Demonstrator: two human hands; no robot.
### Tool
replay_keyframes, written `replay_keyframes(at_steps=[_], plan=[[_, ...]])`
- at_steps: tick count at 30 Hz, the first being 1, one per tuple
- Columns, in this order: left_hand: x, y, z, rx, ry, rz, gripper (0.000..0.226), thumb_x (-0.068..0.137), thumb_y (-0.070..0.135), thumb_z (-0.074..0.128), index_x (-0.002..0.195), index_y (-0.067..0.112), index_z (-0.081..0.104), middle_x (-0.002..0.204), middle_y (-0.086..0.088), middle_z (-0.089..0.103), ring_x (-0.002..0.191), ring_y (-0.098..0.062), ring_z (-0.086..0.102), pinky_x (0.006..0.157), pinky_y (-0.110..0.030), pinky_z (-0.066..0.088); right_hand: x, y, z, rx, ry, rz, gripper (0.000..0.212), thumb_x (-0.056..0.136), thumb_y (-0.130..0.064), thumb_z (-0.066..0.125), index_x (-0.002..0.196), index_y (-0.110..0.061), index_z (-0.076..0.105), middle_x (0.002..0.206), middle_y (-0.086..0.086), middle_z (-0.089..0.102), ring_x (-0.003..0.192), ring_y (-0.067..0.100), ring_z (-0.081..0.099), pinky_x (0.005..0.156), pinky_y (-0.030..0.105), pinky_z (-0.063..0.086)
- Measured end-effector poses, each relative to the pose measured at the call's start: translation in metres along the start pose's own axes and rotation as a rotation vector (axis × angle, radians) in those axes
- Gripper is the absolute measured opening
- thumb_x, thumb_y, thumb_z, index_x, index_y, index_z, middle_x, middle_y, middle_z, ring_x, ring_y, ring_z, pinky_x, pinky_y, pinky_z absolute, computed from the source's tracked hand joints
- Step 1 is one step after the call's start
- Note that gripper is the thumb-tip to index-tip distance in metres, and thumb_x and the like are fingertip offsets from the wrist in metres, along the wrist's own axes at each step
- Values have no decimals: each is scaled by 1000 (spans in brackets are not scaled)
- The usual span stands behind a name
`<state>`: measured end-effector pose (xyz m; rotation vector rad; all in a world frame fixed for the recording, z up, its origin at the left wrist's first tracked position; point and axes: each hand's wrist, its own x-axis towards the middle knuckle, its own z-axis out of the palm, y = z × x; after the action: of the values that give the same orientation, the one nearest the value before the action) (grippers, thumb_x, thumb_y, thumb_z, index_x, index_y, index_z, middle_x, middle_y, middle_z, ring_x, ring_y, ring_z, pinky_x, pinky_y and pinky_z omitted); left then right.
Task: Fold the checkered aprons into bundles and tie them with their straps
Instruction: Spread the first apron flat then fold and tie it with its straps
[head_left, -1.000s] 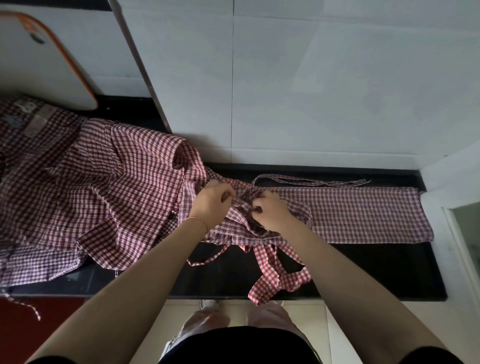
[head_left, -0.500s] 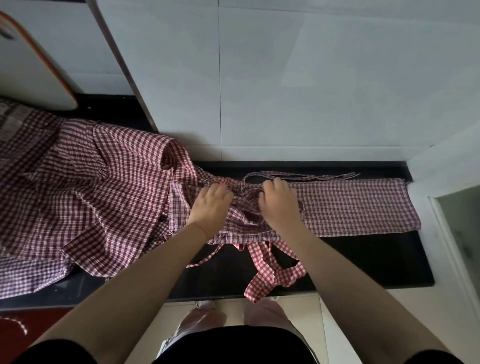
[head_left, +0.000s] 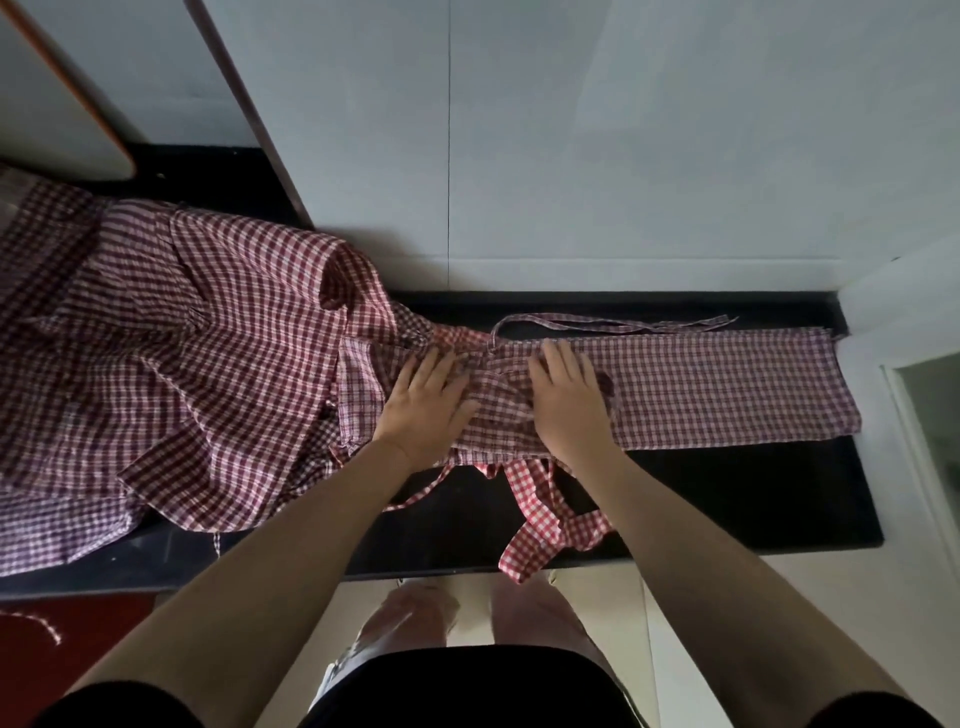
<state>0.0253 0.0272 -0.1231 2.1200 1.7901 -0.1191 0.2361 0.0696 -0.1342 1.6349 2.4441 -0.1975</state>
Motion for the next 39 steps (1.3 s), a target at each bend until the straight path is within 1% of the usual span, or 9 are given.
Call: replay_keyframes(at_steps=[4, 9, 12, 19, 24, 27, 30, 33, 39], plan=[[-25, -10, -20, -216, 749, -266, 28, 89, 14, 54, 117, 9, 60, 127, -13, 54, 120, -31, 47, 103, -48, 35, -3, -34, -16, 195, 228, -184, 69, 103, -54, 26, 157, -12, 23, 164, 11, 20, 153, 27, 13, 124, 48, 8], [-36, -41, -33, -949, 368, -920, 57, 89, 33, 62, 134, 8, 39, 128, -14, 53, 111, -33, 54, 95, -46, 47, 4, -67, 2, -13, -22, -348, 80, 97, -68, 19, 160, -22, 1, 167, 8, 0, 154, 28, -3, 123, 53, 3], [-36, -50, -34, -996, 111, -850, 63, 88, 36, 68, 140, 10, 44, 129, -10, 56, 114, -30, 56, 88, -34, 46, 8, -61, 14, -84, -113, -278, 75, 97, -62, 2, 160, -21, -1, 167, 6, 0, 154, 26, -3, 123, 54, 2], [-32, -60, -26, -833, 119, -816, 22, 91, 22, 64, 106, 7, 58, 101, -8, 64, 93, -27, 61, 76, -37, 51, 6, -53, 15, -95, -115, -266, 80, 92, -61, -7, 160, -20, 4, 167, 5, 5, 154, 25, 0, 123, 52, 6], [-24, -19, -33, -435, 558, -771, 54, 74, 15, 64, 123, 4, 44, 125, -19, 48, 117, -38, 46, 99, -53, 36, -4, -40, -14, 92, 44, -294, 69, 101, -61, 16, 160, -27, 5, 167, 2, 4, 154, 21, -2, 124, 45, 1], [-2, 27, -38, -326, 666, -400, 57, 74, 22, 62, 127, 7, 49, 134, -16, 49, 125, -36, 44, 104, -56, 31, -9, 1, -24, 288, 203, -6, 58, 105, -47, 32, 155, -19, 30, 161, 6, 29, 151, 25, 21, 123, 45, 15], [17, 80, -31, -274, 422, -188, 57, 86, 28, 58, 140, 16, 44, 151, -11, 38, 142, -35, 28, 114, -59, 21, -19, 67, -31, 361, 281, 344, 36, 99, -27, 51, 132, -13, 52, 132, 6, 55, 122, 21, 52, 105, 37, 43], [36, 136, -15, -225, 164, -123, 63, 97, 40, 45, 154, 28, 21, 165, -4, 10, 152, -33, -1, 120, -61, 3, -40, 149, -36, 398, 290, 664, 23, 93, -19, 61, 115, -14, 54, 109, 3, 55, 96, 14, 51, 85, 30, 46], [91, 244, -2, -159, 74, 41, 62, 101, 41, 39, 156, 31, 13, 167, -3, -1, 152, -34, -10, 121, -61, -1, -62, 279, -18, 527, 60, 963, 52, 88, -20, 66, 133, -2, 46, 133, 17, 53, 119, 34, 54, 98, 44, 49]])
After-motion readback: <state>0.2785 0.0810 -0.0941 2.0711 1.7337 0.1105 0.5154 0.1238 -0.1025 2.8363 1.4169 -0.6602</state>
